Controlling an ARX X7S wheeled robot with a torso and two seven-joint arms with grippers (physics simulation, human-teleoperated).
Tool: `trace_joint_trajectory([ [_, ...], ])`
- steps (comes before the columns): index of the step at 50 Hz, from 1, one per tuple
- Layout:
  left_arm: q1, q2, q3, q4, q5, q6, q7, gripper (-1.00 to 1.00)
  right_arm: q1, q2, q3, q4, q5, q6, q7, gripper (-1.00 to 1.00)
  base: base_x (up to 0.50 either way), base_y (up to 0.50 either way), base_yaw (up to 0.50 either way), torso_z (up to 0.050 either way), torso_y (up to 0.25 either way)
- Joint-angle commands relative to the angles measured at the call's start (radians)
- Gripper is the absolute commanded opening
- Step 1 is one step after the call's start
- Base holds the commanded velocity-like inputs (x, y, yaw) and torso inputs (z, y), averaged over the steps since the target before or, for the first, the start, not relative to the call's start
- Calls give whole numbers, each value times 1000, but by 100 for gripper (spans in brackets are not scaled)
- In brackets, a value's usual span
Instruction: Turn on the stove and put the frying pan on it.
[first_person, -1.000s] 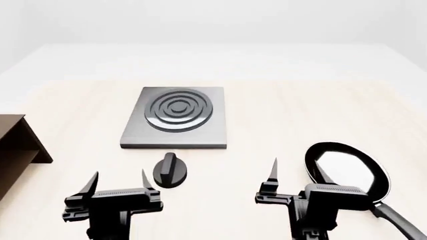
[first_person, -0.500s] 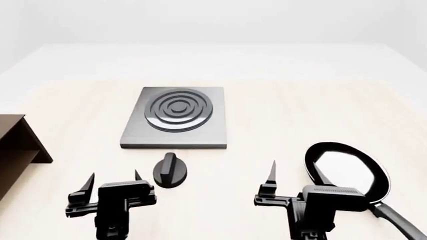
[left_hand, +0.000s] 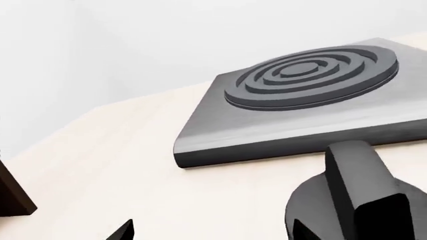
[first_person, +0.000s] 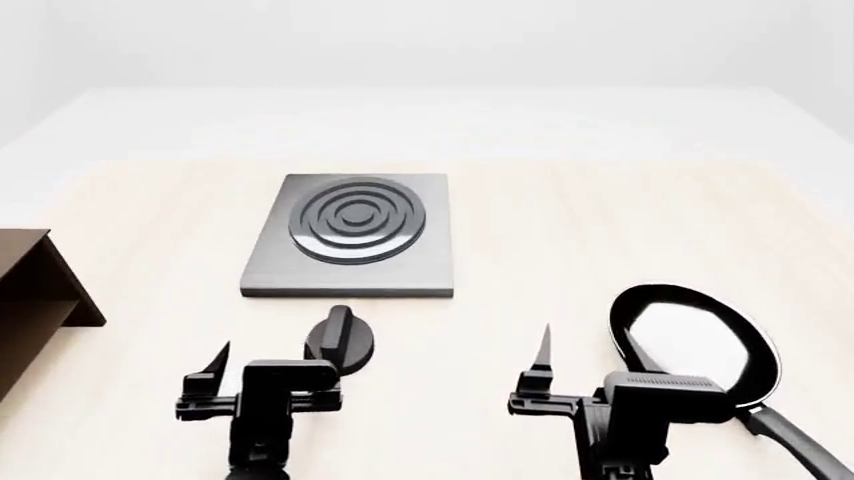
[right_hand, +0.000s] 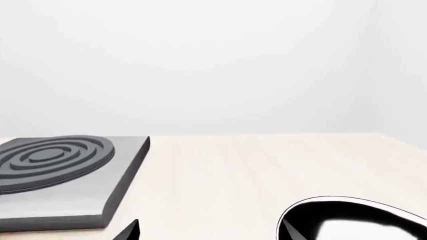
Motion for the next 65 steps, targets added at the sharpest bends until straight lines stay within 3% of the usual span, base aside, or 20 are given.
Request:
trace_joint_trajectory([
  [1, -17, 24, 40, -32, 21, 15, 43, 100, -12, -7, 5, 36, 0, -29, -25, 100, 0, 0, 0, 0, 0],
  [24, 7, 33, 116, 66, -2, -34, 85, 100, -13, 7, -3, 45, 11, -38, -9, 100, 0, 0, 0, 0, 0],
  [35, 114, 0, 131, 394, -32, -179, 120, 100, -9, 10, -8, 50, 12, -35, 4, 100, 0, 0, 0, 0, 0],
  [47, 206, -50, 67, 710, -113, -350, 131, 100, -3, 18, -12, 41, 16, -18, 15, 100, 0, 0, 0, 0, 0],
  [59, 236, -86, 31, 807, -125, -410, 114, 100, 28, 72, -7, -88, -8, 127, 47, 100, 0, 0, 0, 0, 0],
  [65, 241, -101, 6, 818, -129, -412, 102, 100, 58, 141, 9, -226, 85, 314, -17, 100, 0, 0, 0, 0, 0],
])
